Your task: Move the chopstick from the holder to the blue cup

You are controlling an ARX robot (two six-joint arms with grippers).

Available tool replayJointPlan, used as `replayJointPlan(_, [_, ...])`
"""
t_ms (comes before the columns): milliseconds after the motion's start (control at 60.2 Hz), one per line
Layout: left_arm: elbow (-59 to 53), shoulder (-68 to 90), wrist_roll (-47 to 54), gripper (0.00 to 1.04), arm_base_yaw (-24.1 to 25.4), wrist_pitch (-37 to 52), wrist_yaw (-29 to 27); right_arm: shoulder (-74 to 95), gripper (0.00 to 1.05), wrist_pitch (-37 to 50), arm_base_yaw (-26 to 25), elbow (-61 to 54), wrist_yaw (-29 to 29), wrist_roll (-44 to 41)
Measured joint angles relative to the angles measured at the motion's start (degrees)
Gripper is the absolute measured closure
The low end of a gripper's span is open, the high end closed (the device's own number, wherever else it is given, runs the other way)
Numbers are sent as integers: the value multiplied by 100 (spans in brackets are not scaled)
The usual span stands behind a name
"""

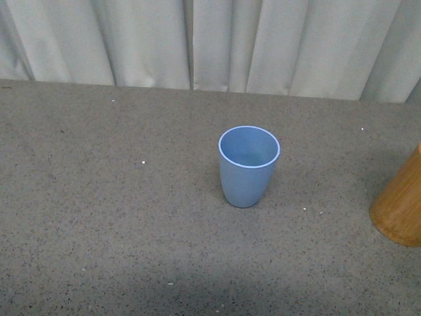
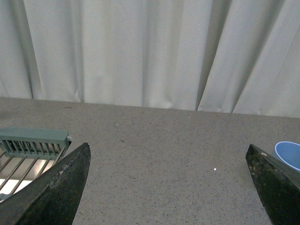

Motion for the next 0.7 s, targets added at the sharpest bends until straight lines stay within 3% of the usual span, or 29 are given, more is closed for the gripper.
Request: replayJointPlan(698, [0,0,0,7,0,0,0,1003,10,-267,483,824,697,46])
